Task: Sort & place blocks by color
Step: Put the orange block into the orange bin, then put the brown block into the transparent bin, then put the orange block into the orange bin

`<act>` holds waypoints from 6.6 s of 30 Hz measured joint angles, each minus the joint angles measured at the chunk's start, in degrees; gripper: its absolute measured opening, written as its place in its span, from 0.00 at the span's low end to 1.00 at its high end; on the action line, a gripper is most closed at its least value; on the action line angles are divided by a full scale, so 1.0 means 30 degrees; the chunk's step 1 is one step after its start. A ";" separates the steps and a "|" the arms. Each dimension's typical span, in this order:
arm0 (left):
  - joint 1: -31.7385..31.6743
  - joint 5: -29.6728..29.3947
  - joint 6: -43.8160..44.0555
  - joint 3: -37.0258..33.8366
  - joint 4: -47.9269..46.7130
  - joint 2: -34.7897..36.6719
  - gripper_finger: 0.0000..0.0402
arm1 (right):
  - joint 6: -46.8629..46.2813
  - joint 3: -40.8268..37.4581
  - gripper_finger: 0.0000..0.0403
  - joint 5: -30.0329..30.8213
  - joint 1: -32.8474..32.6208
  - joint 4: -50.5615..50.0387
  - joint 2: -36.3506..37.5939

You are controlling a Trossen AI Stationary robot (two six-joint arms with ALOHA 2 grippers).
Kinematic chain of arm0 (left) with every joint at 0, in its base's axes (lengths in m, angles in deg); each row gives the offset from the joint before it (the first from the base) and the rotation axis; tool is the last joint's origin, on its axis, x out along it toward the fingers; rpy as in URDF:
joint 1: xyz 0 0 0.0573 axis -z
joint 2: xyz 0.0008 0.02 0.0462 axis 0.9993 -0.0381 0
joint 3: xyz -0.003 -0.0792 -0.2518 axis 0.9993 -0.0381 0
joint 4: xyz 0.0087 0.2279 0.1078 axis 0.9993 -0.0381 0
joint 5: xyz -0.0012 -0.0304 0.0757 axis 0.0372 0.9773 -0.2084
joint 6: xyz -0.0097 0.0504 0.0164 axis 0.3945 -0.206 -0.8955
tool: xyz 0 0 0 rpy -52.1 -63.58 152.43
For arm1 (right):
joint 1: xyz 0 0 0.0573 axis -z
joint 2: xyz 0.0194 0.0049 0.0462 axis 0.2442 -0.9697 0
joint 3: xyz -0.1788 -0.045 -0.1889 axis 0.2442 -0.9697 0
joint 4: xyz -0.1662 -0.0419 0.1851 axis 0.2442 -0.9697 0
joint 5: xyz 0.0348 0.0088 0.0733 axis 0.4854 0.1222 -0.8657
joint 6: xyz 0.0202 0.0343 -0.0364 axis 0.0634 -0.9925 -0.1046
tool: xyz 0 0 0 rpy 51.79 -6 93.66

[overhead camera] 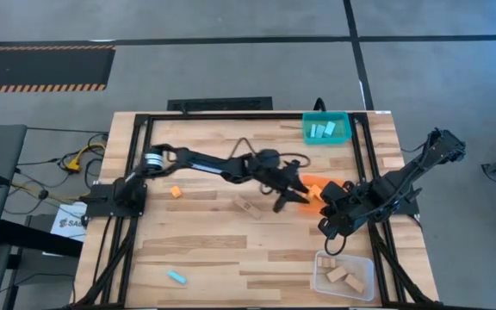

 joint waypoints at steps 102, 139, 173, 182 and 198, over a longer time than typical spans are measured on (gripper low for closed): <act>0.0653 -0.2506 -0.7447 0.1833 -2.5433 0.2135 0.23 | -0.1694 -0.0007 0.15 0.1029 -0.3195 -0.0413 0.2093; 0.7861 -1.3029 1.6793 1.2293 -0.1032 -0.8377 0.23 | 0.2822 -0.0007 0.15 0.4046 -1.2421 0.3102 0.2499; 0.7038 -0.3837 0.8007 1.3956 -1.5469 -0.5802 0.62 | 0.3534 -0.0007 0.15 0.5243 -1.2466 0.3109 0.2499; 0.8177 -1.0946 0.4173 1.3789 -3.2484 -0.0985 0.60 | 0.2587 -0.0007 0.15 0.5600 -1.1563 0.3163 0.2499; 0.4031 -1.3592 0.9389 -0.8361 -2.9773 1.6376 0.54 | 0.2629 -0.0007 0.15 0.5442 -0.6934 0.3763 0.2492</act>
